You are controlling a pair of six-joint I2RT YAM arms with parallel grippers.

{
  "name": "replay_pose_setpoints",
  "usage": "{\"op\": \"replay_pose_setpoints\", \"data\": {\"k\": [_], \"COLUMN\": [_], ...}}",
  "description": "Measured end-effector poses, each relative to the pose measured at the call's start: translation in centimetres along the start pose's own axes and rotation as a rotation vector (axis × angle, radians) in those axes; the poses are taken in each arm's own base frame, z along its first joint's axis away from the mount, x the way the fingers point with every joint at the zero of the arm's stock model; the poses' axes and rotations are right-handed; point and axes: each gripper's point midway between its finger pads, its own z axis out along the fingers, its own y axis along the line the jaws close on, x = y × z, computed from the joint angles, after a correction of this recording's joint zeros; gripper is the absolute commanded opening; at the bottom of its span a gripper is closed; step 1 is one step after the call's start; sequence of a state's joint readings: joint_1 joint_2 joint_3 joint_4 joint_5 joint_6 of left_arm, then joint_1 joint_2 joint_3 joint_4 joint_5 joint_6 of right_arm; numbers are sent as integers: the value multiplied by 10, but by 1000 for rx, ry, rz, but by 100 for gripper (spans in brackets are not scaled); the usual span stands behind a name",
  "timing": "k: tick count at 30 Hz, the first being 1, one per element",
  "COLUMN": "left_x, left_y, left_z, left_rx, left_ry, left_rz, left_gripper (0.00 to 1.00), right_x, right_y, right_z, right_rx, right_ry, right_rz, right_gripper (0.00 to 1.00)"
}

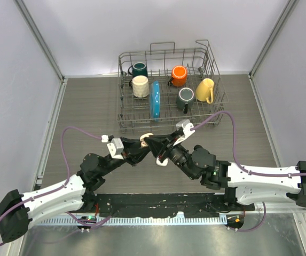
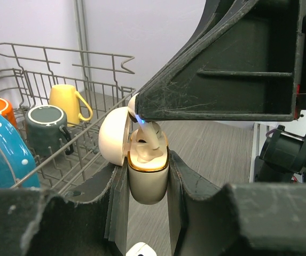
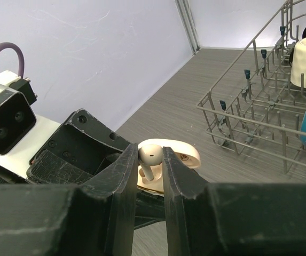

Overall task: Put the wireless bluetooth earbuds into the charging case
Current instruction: Place the earbud in the charging case.

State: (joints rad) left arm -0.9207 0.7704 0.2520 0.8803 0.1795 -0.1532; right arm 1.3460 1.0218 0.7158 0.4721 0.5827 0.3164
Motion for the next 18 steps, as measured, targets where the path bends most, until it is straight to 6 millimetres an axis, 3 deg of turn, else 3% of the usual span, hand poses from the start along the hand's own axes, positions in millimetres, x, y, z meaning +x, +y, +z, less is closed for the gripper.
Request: {"op": "replay_pose_setpoints", "data": {"k": [18], "left_x": [5], "left_y": [2], "left_z": [1], "left_rx": [-10], "left_ry": [13], "left_rz": [-18], "left_gripper": [0], "right_x": [11], "right_y": [0], "right_z": [5], "right_rx": [-4], "right_ry": [-11], "right_rz": [16], "right_gripper": [1]}}
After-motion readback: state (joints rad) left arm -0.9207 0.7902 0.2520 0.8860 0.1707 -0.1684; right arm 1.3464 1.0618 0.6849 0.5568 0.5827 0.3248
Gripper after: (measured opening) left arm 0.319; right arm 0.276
